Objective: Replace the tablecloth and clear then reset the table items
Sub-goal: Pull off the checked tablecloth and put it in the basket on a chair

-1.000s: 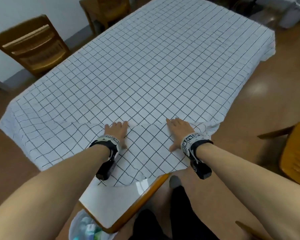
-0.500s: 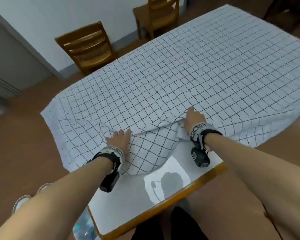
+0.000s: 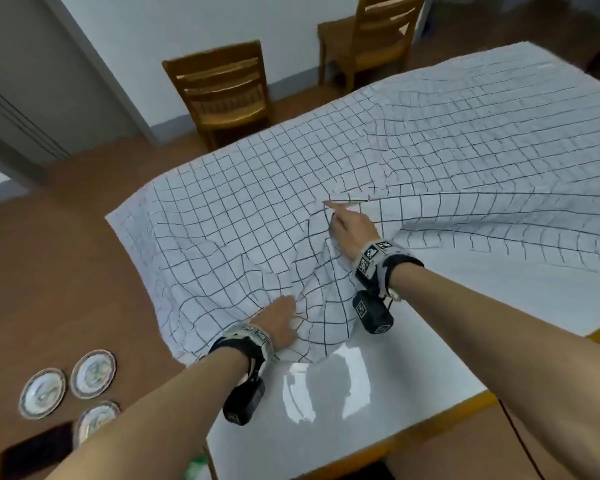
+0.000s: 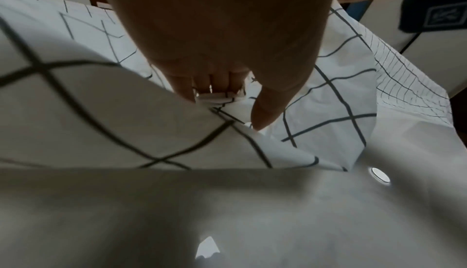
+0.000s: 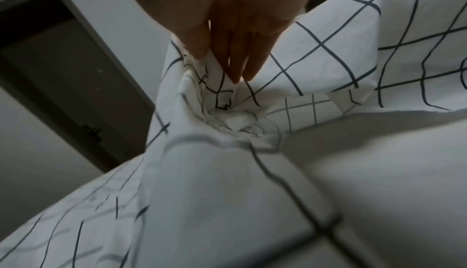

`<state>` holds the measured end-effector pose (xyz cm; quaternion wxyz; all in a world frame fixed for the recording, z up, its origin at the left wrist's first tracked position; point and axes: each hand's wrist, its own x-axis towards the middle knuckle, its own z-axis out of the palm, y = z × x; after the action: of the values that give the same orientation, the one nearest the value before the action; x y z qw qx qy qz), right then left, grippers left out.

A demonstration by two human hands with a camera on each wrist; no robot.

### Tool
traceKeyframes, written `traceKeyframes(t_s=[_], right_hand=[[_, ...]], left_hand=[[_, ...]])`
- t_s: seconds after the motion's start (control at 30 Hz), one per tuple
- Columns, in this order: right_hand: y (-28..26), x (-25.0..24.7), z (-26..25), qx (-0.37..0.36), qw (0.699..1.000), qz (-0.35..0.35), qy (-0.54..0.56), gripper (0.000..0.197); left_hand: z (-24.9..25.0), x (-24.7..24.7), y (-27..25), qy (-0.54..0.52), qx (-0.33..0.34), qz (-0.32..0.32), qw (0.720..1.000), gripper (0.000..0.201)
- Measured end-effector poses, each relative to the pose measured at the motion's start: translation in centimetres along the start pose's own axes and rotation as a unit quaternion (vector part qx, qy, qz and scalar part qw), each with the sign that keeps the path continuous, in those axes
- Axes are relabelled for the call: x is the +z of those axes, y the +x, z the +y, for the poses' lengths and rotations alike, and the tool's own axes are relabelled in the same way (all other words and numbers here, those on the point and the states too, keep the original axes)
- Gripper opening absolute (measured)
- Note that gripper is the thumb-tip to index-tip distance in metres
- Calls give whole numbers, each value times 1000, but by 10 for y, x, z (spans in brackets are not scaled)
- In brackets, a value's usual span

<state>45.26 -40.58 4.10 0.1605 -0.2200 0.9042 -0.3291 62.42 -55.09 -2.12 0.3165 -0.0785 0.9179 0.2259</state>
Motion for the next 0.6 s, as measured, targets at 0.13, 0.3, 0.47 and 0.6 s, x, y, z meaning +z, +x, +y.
traceKeyframes(t_s=[0.13, 0.3, 0.47, 0.6], right_hand=[[4, 79, 0, -8, 985, -163, -52, 22], [2, 121, 12, 12, 927, -286, -243, 94], [-3, 112, 3, 5, 920, -319, -227, 101], [-11, 114, 14, -28, 922, -305, -239, 106]], left_hand=[[-39, 13, -17, -66, 33, 56, 996, 63], [-107, -17, -46, -11, -50, 230, 972, 55], [-149, -29, -69, -71, -344, 86, 932, 119], [-136, -22, -59, -166, -321, 82, 929, 100]])
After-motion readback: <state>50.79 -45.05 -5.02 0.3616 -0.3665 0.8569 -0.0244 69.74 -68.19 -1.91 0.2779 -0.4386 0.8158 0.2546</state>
